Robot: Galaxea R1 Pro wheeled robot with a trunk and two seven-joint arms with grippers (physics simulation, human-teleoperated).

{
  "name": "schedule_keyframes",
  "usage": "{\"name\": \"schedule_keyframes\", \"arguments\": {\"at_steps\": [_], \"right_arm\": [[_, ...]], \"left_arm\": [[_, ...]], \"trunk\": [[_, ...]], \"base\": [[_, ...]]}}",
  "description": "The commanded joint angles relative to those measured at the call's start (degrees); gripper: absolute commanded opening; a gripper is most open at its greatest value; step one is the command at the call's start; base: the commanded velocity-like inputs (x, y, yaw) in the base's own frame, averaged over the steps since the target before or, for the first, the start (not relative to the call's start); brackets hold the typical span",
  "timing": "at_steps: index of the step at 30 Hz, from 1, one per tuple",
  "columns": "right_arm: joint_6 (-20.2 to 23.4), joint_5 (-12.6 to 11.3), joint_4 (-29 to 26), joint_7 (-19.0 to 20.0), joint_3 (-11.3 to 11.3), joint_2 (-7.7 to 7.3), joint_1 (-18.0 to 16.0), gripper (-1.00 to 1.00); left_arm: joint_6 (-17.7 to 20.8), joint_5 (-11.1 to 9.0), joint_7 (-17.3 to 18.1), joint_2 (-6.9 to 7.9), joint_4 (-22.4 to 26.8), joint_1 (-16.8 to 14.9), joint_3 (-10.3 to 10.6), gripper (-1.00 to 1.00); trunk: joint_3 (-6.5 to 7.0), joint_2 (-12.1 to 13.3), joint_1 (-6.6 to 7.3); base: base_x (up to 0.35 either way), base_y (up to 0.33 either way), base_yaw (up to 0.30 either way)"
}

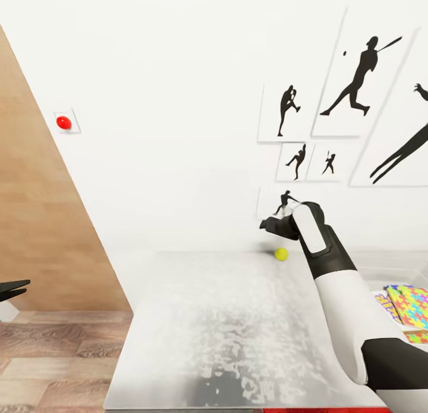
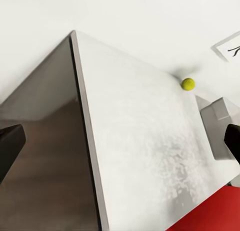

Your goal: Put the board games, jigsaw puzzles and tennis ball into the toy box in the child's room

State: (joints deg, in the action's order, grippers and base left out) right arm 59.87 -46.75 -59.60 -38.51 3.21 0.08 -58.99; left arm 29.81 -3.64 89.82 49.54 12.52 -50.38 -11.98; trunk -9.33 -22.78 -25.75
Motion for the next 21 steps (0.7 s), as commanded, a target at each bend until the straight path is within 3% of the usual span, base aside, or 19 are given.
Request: {"name": "schedule_keyframes", "arguments": {"at_steps": [1, 21], "right_arm": [[0.1, -0.5, 0.1, -0.6, 0.1, -0.24, -0.1, 1.0], [0.1, -0.5, 2.1, -0.7, -0.2, -2.79, -0.1, 1.0]], "left_arm": [[0.6, -0.3, 0.2, 0.03, 0.0, -0.1, 0.3, 1.0], [0.6, -0.3, 0.2, 0.03, 0.0, -0.1, 0.3, 1.0]], "trunk": [[-0.22, -0.1, -0.03], [-2.1, -0.1, -0.03]], "base": [[0.0, 0.0, 0.0], [0.0, 0.0, 0.0]]}}
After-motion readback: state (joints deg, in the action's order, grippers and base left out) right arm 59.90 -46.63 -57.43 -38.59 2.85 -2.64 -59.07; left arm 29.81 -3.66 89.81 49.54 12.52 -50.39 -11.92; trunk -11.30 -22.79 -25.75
